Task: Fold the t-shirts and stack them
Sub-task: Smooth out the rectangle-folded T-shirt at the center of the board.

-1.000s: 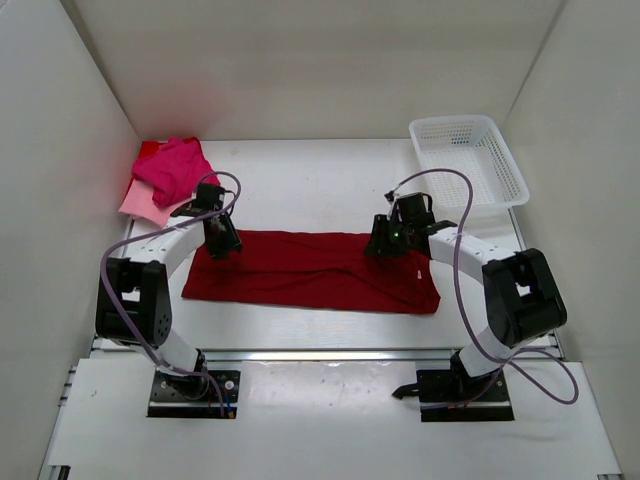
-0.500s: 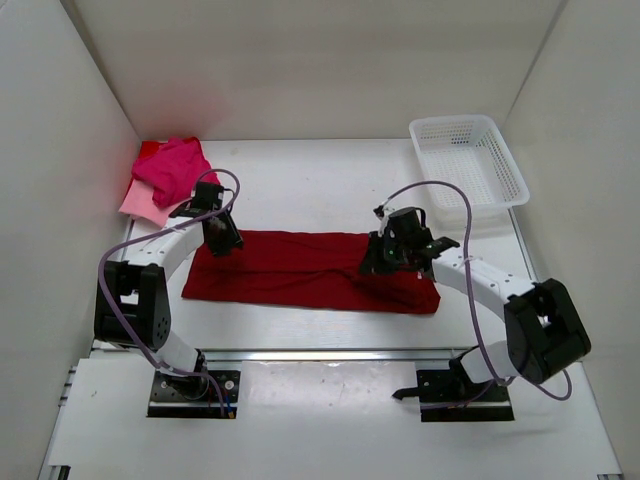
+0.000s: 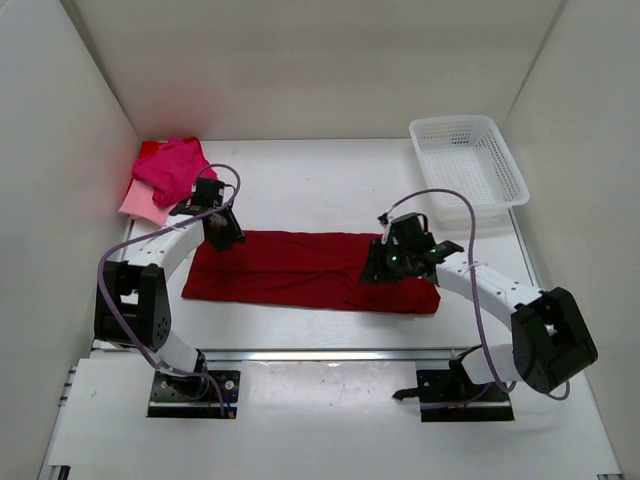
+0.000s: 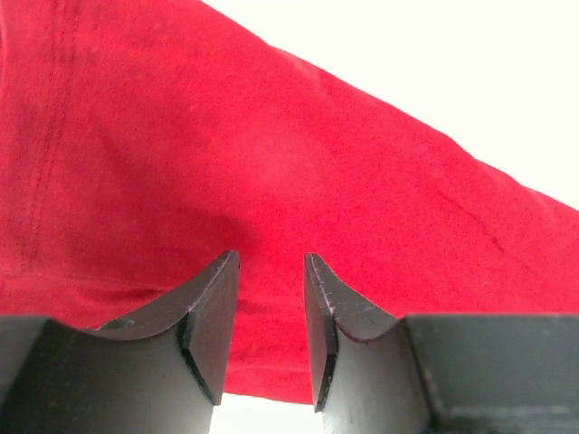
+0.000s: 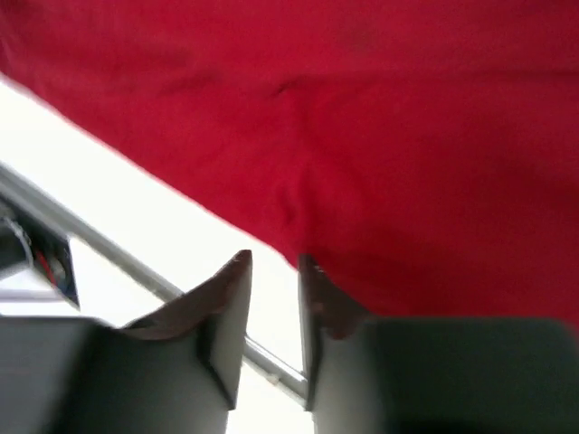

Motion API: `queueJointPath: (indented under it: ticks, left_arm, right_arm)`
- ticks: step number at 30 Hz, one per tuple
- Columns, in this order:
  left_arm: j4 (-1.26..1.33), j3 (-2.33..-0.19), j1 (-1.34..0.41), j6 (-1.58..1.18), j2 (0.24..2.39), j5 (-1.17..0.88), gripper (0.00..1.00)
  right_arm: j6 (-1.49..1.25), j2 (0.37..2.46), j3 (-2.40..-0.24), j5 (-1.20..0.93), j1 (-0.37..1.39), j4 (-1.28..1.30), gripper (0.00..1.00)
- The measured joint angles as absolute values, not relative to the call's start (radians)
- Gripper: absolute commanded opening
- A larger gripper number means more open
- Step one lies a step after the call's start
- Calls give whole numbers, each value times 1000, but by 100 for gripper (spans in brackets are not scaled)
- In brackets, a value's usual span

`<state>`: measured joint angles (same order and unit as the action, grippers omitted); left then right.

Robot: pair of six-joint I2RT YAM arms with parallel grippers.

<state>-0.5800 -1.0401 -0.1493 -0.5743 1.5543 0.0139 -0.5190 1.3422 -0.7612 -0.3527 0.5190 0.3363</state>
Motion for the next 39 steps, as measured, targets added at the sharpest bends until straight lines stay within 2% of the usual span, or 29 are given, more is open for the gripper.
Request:
queueJointPath:
  ticks: [2,7,10,12,13,16,21,24,26,27,35,36,39]
  left_arm:
    - [-568,-1043,-159,-576,1554,13,46]
    - [-545,-1030,-162,-572,1558,-5,48]
    - [-541,-1020,-129,-566,1573,-21,50]
    - [-535,-1020,-102,-565,1592,-35,51]
    - [-533,-1020,-91,-565,1601,-41,51]
    - [-529,-1027,-76,-567,1623,-46,53]
    - [-504,-1083,-94,-585,1676,-60,51]
    - [-478,-1116,-85,-600,1724,-64,48]
    - [-466,-1131,-67,-611,1761,-68,47]
    - [-463,-1134,-58,-619,1776,-68,47]
    - [-447,-1155,-8,-657,1855,-85,47]
    - [-446,-1159,-6,-660,1860,-88,46]
    - [-440,-1162,2,-664,1864,-91,47]
  right_arm:
    - [-503,1328,-765,-346,444,337,0]
    - [-457,1351,-775,-297,256,321,0]
    - [-434,1412,-793,-242,200,299,6]
    - [-421,1462,-815,-206,183,292,21]
    - [-419,1483,-826,-185,178,288,24]
    - [-403,1521,-867,-133,171,291,31]
    - [-380,1503,-907,-49,169,294,35]
    - [-371,1501,-928,-33,158,293,33]
    - [-369,1524,-953,-24,144,286,25]
    - [-368,1537,-961,-23,139,280,24]
    - [-379,1638,-965,-41,123,245,25]
    - [-382,1648,-964,-46,123,243,23]
    - [-392,1651,-951,-63,118,218,2]
